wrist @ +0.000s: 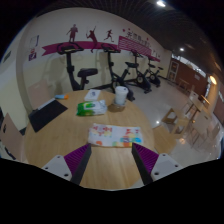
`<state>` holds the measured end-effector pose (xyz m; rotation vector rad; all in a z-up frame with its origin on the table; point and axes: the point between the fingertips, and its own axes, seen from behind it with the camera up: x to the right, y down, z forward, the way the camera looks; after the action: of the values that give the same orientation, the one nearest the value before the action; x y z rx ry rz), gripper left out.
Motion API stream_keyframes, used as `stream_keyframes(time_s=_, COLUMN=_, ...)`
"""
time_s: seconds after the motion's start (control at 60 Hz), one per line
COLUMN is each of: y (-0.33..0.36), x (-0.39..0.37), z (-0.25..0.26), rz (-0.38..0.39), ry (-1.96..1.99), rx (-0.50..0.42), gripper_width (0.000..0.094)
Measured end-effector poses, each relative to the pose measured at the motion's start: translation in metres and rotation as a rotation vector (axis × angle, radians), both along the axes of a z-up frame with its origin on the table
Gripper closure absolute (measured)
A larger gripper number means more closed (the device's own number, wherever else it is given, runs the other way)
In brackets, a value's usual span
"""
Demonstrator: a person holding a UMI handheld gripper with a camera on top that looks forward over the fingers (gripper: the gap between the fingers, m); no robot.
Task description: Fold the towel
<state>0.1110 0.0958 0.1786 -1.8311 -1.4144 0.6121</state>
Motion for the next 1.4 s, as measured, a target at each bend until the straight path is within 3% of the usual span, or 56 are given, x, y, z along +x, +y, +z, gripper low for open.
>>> stream_keyframes(time_s=0.217, y=-0.047, x=-0.063, z=-0.047, rz=0.086, ry=-0.013, rx=-0.017, gripper_width=0.0081)
stream_keyframes(time_s=0.517, y=-0.045, x=-0.148, z=-0.153, rz=0.076, ry=-0.076, rx=-0.02, gripper_width=0.0085)
stream_keyframes(time_s=0.75, y=-0.038, x=-0.181, z=-0.195, rz=0.075, ry=-0.104, rx=-0.025, gripper_width=0.0175)
stream_keyframes(time_s=0.817, y=-0.04, x=-0.184, z=-0.197, rz=0.08, ry=-0.117, rx=-0.036, gripper_width=0.0574)
stream_keyframes(time_s=0.867, y=-0.025, x=-0.186, z=-0.196, rz=0.042, ry=-0.129, rx=0.022, gripper_width=0.0873)
stream_keyframes(time_s=0.883, y=-0.021, x=-0.186, z=-0.195, rz=0.029, ry=-0.13, rx=0.038, gripper_width=0.0902)
stream_keyframes(time_s=1.017, y=-0.052, x=-0.19, z=-0.19, rz=0.087, ry=-0.149, rx=-0.055, gripper_width=0.092)
stream_keyframes(time_s=1.183, y=-0.085, x=-0.183, z=-0.129, rz=0.162, ry=-0.057, rx=-0.231, gripper_width=0.0922)
stream_keyframes(time_s=1.3, y=-0.058, x=-0.173, z=-0.084, rz=0.123, ry=0.031, rx=-0.323, gripper_width=0.0918)
stream_keyframes(time_s=1.4, y=-0.009, x=-0.16, z=-0.078, rz=0.05, ry=0.055, rx=-0.357, gripper_width=0.0911)
